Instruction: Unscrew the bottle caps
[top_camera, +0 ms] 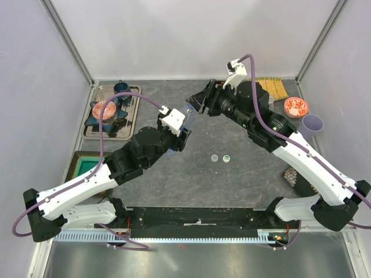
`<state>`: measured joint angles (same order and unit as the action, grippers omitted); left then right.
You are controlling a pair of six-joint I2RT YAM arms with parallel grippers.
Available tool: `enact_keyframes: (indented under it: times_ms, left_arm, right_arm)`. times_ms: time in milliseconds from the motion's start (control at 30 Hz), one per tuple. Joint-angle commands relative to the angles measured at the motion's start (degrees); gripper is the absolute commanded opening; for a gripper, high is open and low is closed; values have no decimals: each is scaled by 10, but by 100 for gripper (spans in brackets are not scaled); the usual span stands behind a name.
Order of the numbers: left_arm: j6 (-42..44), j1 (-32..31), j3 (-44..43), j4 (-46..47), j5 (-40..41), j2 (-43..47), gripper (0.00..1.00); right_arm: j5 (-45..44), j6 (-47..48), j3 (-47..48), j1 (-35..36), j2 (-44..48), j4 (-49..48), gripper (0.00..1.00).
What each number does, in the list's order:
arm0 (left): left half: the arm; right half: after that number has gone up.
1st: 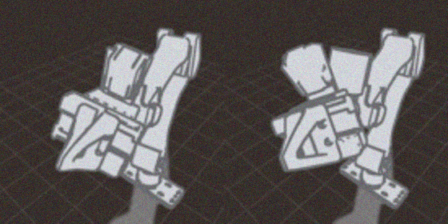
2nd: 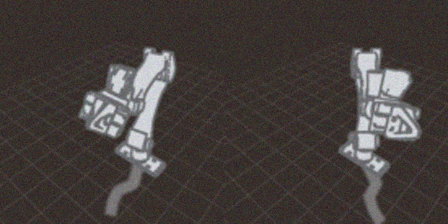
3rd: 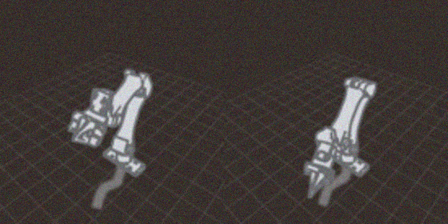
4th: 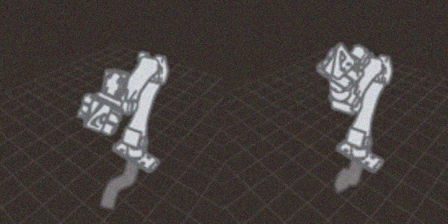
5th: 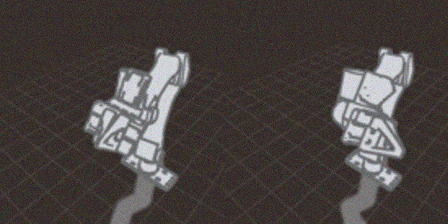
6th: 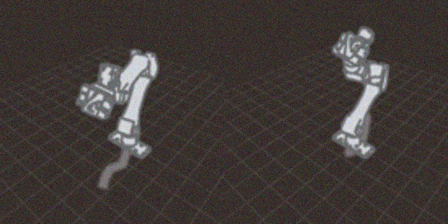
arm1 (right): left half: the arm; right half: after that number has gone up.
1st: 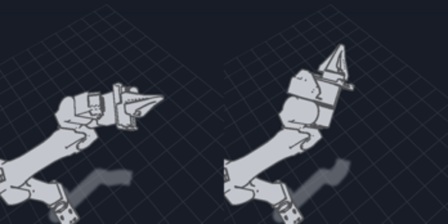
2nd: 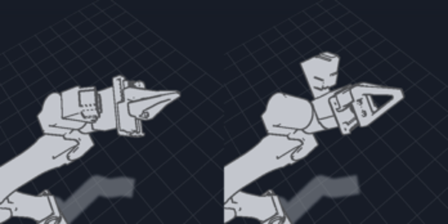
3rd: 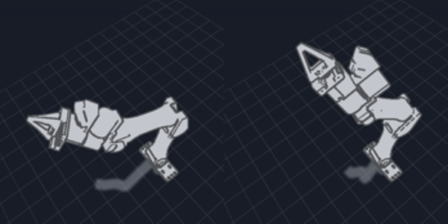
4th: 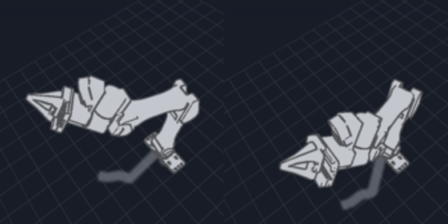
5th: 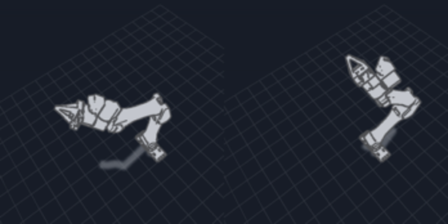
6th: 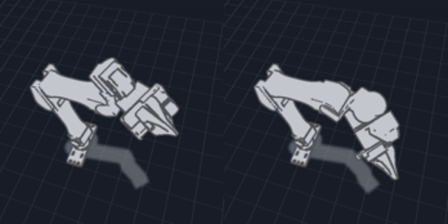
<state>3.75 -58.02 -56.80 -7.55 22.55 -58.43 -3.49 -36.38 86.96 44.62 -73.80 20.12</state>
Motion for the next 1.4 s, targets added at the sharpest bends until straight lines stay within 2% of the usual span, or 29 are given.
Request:
enact_keyframes:
  times_ms: [0, 133, 233, 267, 333, 367, 433, 633, 733, 767, 800, 833, 900, 933, 1000, 1033, 1133, 1233, 1367]
  left_arm:
    - [21, -4, 0, 34, 18, 3, 39]
    - [22, -4, 2, 37, 17, 3, 39]
    - [21, -4, 1, 39, 16, 3, 39]
    - [21, -4, 1, 39, 15, 4, 39]
    - [20, -4, 0, 39, 9, 7, 39]
    - [20, -3, 1, 39, 3, 9, 39]
    - [15, -3, 4, 45, -6, 17, 39]
    - [2, -3, -2, 36, -90, 37, 38]
    - [-14, 8, -11, 16, -186, 55, 35]
    - [-21, 15, -15, 13, -271, 66, 35]
    - [-29, 25, -17, 11, -320, 71, 35]
    - [-54, 49, -23, 10, -427, 75, 35]
    - [-81, 74, -29, 17, -527, 80, 35]
    - [-109, 98, -35, 22, -617, 78, 36]
    - [-154, 120, -43, 45, -699, 69, 37]
    - [-169, 139, -44, 55, -768, 65, 38]
    - [-231, 160, -43, 113, -869, 42, 38]
    - [-294, 165, -35, 184, -938, 19, 39]
    - [-339, 169, -29, 243, -973, -6, 39]
  right_arm:
    - [0, -4, -10, 1, 6, -35, 62]
    - [5, -3, -18, 1, 9, -40, 52]
    - [15, 0, -21, 0, 8, -40, 41]
    - [18, 3, -25, 1, 9, -40, 32]
    - [27, 10, -27, 1, 9, -39, 24]
    - [33, 18, -28, 1, 10, -39, 12]
    - [64, 32, -30, 2, 11, -38, 0]
    - [140, 98, -25, 1, 22, -18, 0]
    - [194, 148, -19, 1, 40, -6, 0]
    - [212, 159, -16, 1, 44, -1, 0]
    - [225, 169, -14, 1, 48, 3, 0]
    - [256, 186, -14, 1, 55, 6, 0]
    - [284, 199, -14, 0, 67, 10, 0]
    - [318, 210, -18, 1, 72, 8, 0]
    - [356, 219, -21, 1, 83, 3, 0]
    - [390, 223, -28, 1, 88, -1, 0]
    - [449, 239, -41, 1, 109, -17, 0]
    - [493, 238, -51, 1, 124, -47, 0]
    - [598, 196, -78, 0, 145, -125, 0]
